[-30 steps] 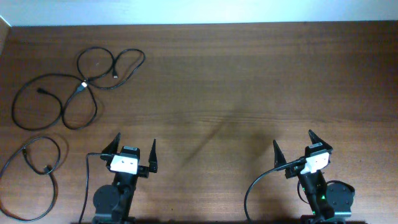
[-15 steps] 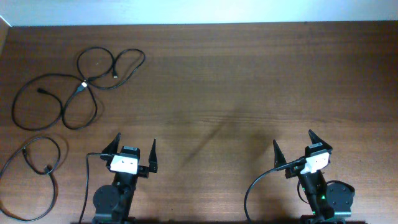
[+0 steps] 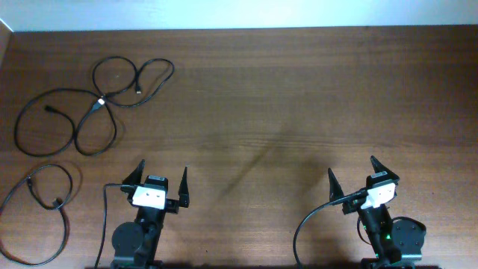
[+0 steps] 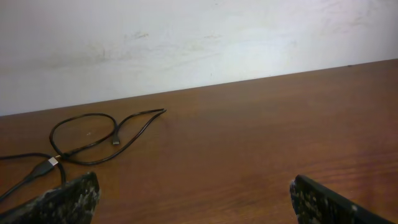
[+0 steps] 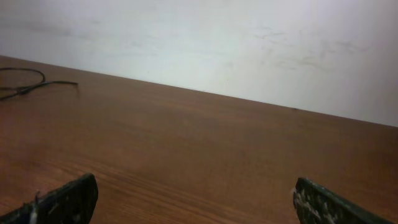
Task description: Untangle cables
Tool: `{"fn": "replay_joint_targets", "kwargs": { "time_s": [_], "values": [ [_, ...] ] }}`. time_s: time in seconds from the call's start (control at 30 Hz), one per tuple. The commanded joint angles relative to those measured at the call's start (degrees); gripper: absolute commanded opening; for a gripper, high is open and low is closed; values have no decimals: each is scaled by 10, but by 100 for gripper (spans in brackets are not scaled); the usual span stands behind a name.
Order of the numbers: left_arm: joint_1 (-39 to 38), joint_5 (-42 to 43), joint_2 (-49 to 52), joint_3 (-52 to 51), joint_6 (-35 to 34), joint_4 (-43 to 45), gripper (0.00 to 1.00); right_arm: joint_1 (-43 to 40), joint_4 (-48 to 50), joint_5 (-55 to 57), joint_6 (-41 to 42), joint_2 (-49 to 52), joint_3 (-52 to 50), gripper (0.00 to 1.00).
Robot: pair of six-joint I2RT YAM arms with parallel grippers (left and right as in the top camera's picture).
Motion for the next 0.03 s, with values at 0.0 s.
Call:
{"fn": "replay_joint_targets", "kwargs": {
  "time_s": [0.0],
  "values": [
    [3, -2, -3, -2, -9, -3, 99, 4, -3, 9, -1, -6, -3, 99]
  ]
}}
